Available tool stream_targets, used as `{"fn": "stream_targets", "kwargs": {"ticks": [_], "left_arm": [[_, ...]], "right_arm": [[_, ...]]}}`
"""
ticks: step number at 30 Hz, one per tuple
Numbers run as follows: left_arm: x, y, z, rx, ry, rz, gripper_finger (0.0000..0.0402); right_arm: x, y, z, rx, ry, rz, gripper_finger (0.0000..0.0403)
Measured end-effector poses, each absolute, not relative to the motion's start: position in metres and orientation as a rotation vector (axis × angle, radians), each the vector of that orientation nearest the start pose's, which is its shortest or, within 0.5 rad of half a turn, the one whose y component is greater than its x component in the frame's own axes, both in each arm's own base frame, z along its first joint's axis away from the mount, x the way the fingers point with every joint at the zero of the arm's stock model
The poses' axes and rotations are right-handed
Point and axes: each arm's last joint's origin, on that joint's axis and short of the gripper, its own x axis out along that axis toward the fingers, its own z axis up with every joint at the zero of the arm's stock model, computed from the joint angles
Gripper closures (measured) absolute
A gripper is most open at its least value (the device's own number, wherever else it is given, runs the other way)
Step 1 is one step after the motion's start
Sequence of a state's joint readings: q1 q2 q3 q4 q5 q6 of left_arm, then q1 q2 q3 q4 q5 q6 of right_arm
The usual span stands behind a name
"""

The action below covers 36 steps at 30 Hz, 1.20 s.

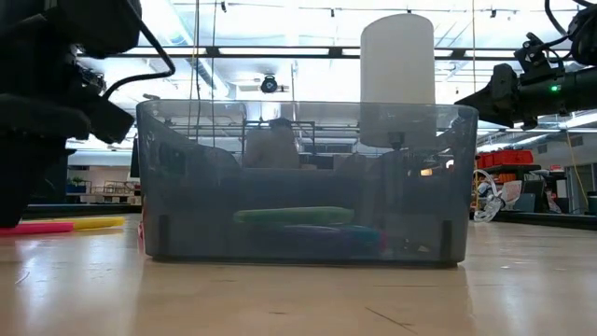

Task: Pick & Place Markers
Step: Put the right yellow marker pen into the white bin

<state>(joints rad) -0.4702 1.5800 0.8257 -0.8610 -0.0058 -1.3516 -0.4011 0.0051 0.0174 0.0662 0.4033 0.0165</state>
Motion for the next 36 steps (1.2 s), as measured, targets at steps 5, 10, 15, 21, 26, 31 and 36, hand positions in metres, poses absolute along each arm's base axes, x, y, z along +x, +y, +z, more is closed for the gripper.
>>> {"fn": "stream_targets", "kwargs": {"ticks": [5, 10, 15, 21, 26, 31, 36], "left_arm": [[0.212, -0.107, 0.138, -0.657, 1.492, 0.724, 0.0165], [0.212, -0.108, 0.137, -0.664, 1.495, 0.715, 0.0166], [0.212, -0.108, 0.137, -0.67, 1.506, 0.7, 0.0166], [0.212, -0.108, 0.137, -0.67, 1.511, 0.697, 0.0166], [0.216, -0.112, 0.143, -0.689, 1.515, 0.619, 0.0166], [0.216, -0.111, 0.147, -0.692, 1.504, 0.61, 0.0166], [0.216, -0.111, 0.147, -0.694, 1.514, 0.608, 0.0166]], "right_arm": [[0.082, -0.047, 0.175, 0.016, -0.087, -0.803, 0.0152], [0.082, -0.047, 0.175, 0.016, -0.087, -0.803, 0.0152], [0.082, -0.047, 0.175, 0.016, -0.087, -0.803, 0.0152], [0.082, -0.047, 0.175, 0.016, -0.087, -0.803, 0.0152], [0.082, -0.047, 0.175, 0.015, -0.087, -0.803, 0.0152], [0.082, -0.047, 0.175, 0.015, -0.087, -0.803, 0.0152], [0.082, -0.047, 0.175, 0.016, -0.087, -0.803, 0.0152]]}}
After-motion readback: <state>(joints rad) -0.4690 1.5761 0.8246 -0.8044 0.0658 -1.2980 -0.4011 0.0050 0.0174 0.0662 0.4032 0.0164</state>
